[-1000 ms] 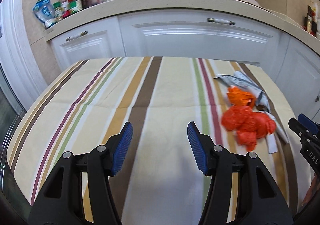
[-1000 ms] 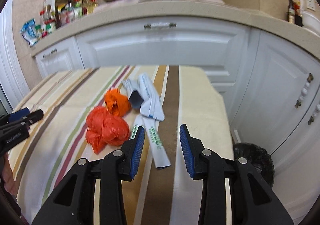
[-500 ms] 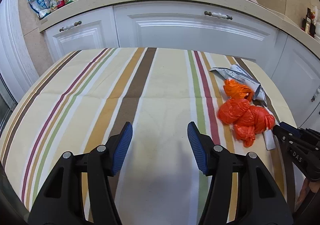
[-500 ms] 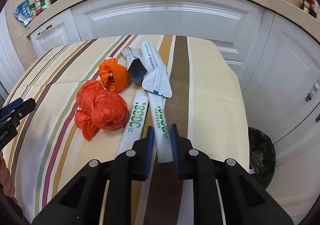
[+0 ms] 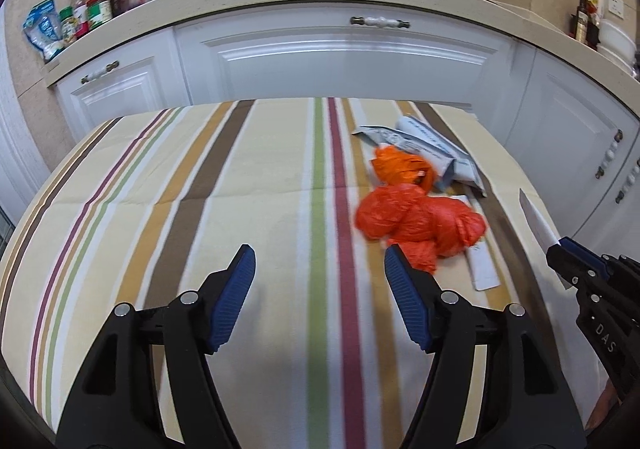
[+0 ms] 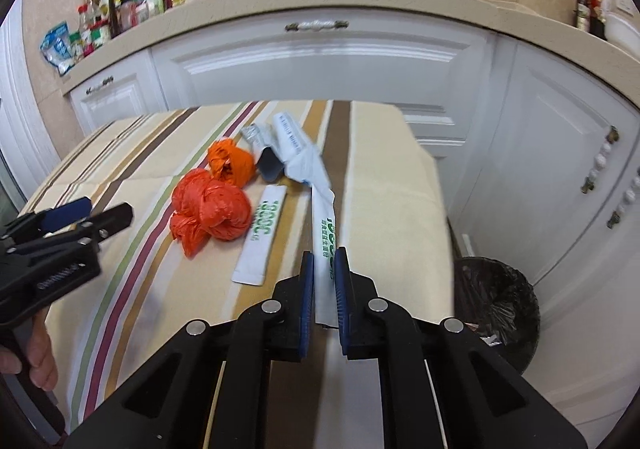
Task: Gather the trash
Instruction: 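Move both tools back over the table and grasp a green-printed straw wrapper with the right gripper, then grasp the red-orange plastic bag with the left gripper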
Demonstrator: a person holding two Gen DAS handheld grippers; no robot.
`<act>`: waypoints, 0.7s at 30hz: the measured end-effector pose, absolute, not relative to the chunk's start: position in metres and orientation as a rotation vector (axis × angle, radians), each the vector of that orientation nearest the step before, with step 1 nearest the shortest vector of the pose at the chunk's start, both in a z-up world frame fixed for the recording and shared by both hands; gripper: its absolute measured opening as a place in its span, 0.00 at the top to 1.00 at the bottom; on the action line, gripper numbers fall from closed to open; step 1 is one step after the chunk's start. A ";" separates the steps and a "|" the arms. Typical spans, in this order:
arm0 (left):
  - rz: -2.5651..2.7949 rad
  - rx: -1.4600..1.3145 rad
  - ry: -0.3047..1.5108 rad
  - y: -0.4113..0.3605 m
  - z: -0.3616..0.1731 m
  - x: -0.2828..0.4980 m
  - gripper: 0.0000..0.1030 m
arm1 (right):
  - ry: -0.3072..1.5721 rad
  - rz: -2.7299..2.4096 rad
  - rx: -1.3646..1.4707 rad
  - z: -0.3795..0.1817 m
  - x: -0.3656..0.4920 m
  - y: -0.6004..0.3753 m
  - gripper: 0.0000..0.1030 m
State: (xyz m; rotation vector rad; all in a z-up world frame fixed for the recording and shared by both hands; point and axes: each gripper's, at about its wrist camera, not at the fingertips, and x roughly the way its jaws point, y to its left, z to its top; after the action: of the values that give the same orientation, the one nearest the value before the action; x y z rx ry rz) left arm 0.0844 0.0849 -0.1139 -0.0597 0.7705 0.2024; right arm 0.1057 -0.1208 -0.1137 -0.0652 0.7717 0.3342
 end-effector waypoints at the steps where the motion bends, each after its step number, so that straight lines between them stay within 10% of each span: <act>1: 0.192 -0.055 0.769 0.079 -0.114 0.086 0.35 | 0.766 0.326 -0.061 -0.113 0.104 -0.125 0.89; 21: 0.173 0.036 0.753 0.014 -0.126 0.133 0.28 | 0.693 0.231 0.055 -0.114 0.113 -0.193 0.89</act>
State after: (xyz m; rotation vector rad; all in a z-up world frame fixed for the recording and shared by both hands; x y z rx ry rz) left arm 0.1334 0.0144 -0.1263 0.0363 0.7532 0.1726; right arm 0.1131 -0.1926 -0.1135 0.0551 0.6928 0.2309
